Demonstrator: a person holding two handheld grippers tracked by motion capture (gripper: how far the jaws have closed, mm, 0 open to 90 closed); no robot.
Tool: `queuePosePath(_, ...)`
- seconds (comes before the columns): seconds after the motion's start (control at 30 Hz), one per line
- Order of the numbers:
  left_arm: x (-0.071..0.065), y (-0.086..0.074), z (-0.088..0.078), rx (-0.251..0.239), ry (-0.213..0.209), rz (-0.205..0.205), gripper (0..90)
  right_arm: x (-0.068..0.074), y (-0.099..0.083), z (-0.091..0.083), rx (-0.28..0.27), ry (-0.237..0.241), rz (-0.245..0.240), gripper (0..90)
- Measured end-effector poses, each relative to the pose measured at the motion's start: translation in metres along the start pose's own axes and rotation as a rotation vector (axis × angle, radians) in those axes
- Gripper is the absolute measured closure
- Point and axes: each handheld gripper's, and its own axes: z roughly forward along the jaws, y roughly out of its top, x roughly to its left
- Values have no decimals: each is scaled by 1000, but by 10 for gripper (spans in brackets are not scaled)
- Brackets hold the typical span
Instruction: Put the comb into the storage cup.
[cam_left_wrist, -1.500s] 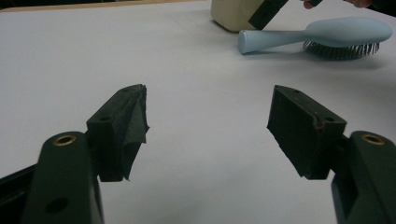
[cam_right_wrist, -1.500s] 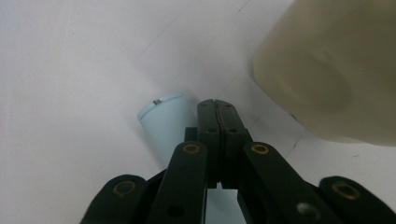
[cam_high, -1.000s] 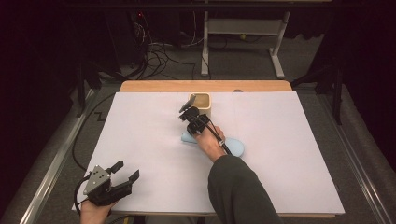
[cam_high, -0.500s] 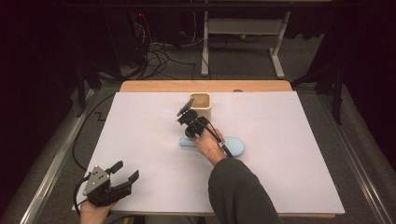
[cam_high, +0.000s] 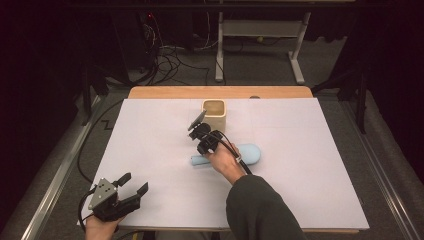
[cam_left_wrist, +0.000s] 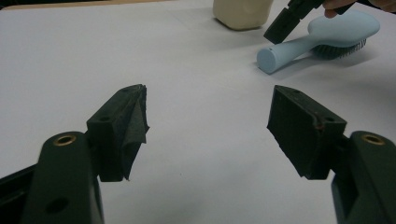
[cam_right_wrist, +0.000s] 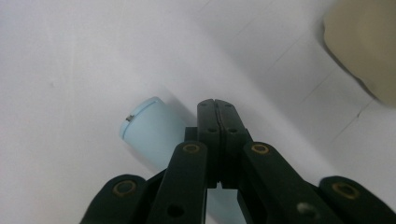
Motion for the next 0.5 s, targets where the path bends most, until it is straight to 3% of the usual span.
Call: queuePosePath(0.5, 0, 0, 0, -3, -6, -1, 291, 7, -18, -3, 34, 31, -21, 900)
